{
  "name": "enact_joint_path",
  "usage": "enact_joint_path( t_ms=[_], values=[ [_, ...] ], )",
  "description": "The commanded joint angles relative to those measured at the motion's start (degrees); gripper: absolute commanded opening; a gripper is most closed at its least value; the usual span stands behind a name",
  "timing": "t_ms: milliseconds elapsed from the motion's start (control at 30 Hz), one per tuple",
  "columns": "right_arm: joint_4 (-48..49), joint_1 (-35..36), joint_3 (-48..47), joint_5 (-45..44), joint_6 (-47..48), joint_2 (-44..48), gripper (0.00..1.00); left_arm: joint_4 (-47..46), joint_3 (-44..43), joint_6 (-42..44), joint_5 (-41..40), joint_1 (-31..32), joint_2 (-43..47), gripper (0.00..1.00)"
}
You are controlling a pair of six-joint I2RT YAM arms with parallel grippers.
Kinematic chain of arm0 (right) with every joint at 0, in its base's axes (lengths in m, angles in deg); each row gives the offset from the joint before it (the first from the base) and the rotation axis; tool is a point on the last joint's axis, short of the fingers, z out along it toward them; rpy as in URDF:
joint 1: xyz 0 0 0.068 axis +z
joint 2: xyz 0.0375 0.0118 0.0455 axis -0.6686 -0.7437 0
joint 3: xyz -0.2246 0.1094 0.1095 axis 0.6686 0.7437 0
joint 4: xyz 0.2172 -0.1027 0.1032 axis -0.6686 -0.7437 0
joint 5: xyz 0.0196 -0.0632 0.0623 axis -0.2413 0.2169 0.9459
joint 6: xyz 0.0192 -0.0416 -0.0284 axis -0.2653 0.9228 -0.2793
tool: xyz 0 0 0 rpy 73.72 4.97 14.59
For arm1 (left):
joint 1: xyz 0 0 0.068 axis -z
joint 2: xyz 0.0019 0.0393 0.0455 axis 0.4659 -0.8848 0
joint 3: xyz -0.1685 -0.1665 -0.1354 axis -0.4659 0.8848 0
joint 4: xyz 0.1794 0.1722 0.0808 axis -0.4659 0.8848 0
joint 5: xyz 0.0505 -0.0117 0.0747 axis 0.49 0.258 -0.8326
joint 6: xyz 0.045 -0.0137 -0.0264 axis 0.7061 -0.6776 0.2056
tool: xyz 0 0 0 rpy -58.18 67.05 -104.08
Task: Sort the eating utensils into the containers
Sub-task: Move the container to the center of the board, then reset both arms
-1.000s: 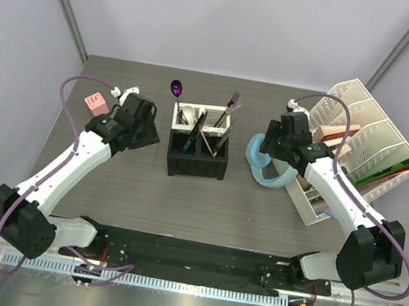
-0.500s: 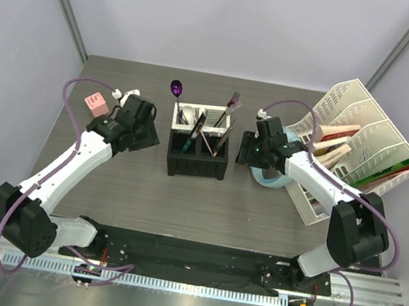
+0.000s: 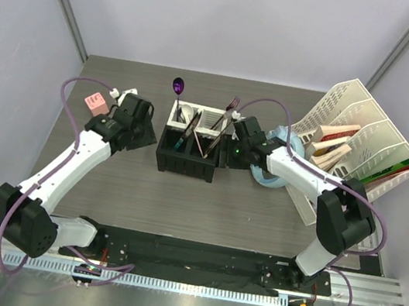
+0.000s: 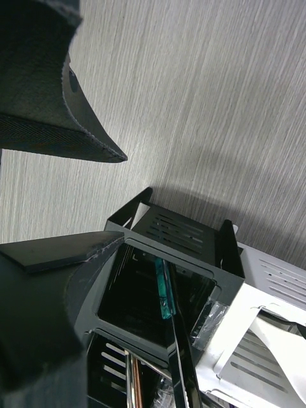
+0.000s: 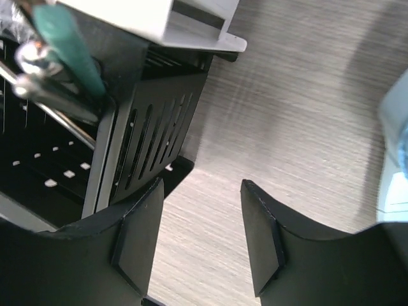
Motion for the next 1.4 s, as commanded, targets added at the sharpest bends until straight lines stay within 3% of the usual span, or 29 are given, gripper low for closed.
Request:
enact_joint_path(
  t_ms=[0,167,800,1367],
  values=[
    [1.60,1.74,-2.76,-0.43,-1.55,0.84,0.59,-1.76,0.59,0.75,0.49,-0.68,1.61,0.48],
    [-0.87,0.51,-2.67,-8.08,-2.07,2.69,0.61,-2.02,1.74,1.28,0.75,-1.30,2.31,0.48],
    [-3.59,-2.13,-6.36,-11.34,-4.10,6.38,0.63,-13.18,10.00,5.05,9.00,-2.09,-3.14,0.46],
    [-3.68,-3.01,-6.36,-10.99,-5.24,6.39,0.63,-16.96,10.35,6.20,14.89,-2.00,-4.01,0.45]
  ],
)
